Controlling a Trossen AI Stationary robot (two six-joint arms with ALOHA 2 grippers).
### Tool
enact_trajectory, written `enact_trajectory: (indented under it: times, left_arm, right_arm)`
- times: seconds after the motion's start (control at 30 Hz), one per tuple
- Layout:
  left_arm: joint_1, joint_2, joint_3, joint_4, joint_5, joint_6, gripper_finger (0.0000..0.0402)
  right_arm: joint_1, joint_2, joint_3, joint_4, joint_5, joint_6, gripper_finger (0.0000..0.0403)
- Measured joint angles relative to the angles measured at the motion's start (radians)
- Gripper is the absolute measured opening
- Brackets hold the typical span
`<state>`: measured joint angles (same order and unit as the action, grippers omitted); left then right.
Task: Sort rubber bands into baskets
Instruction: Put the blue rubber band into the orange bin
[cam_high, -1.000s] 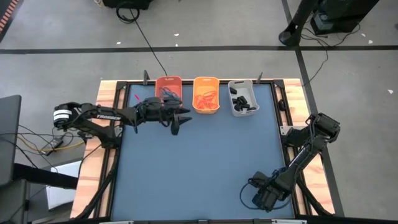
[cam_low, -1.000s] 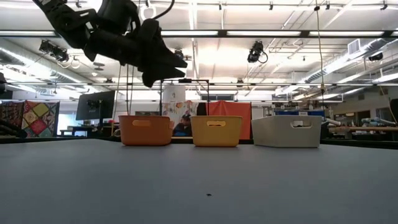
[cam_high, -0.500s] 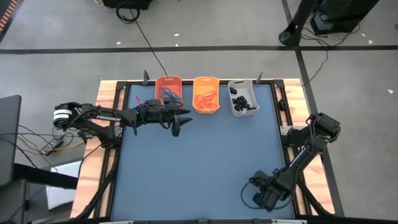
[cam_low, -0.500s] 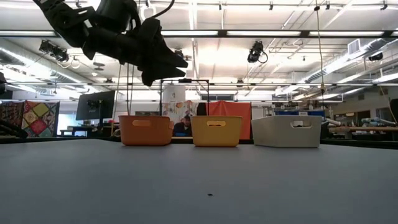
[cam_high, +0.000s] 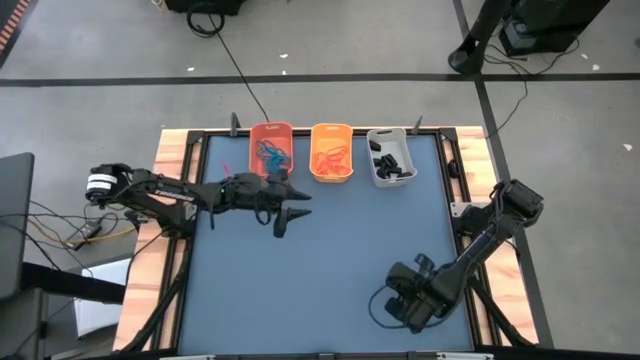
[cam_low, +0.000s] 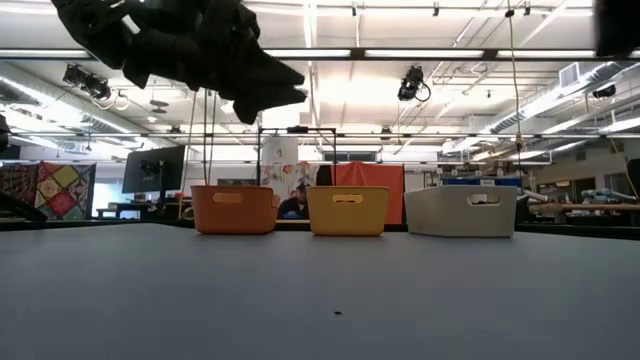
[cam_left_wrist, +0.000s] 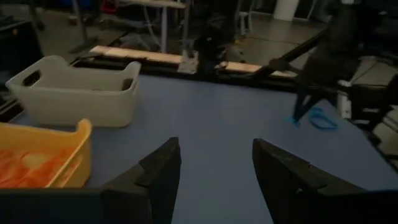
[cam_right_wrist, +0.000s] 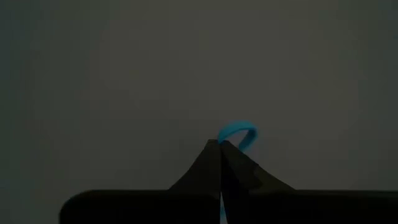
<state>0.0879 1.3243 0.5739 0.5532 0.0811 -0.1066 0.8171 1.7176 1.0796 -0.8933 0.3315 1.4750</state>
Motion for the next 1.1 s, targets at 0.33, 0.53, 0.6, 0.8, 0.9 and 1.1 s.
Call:
enact_trajectory:
  times: [0.33,0.53,0.6,0.8,0.9,1.1]
  left_arm:
    - [-0.072,0.086,0.001,0.108,-0.001,0.054,0.0202]
    - [-0.086,0.181,0.001,0.245,-0.001,0.054,0.0202]
    - [-0.089,0.204,0.000,0.282,-0.001,0.054,0.0202]
    - [-0.108,0.250,0.001,0.329,0.044,0.086,0.0202]
    - [-0.134,0.276,0.000,0.337,0.142,0.190,0.0202]
    - [-0.200,0.320,0.000,0.399,0.175,0.323,0.0202]
  right_arm:
    - [-0.151,-0.001,0.090,0.026,0.261,-0.348,0.0004]
    - [-0.229,-0.001,0.150,0.131,0.369,-0.614,0.0004]
    - [-0.246,-0.001,0.157,0.195,0.412,-0.718,0.0004]
    - [-0.281,-0.001,0.157,0.383,0.405,-1.097,0.0003]
    - [-0.300,-0.001,0.157,0.450,0.389,-1.214,0.0003]
    - [-0.333,-0.001,0.157,0.556,0.296,-1.381,0.0003]
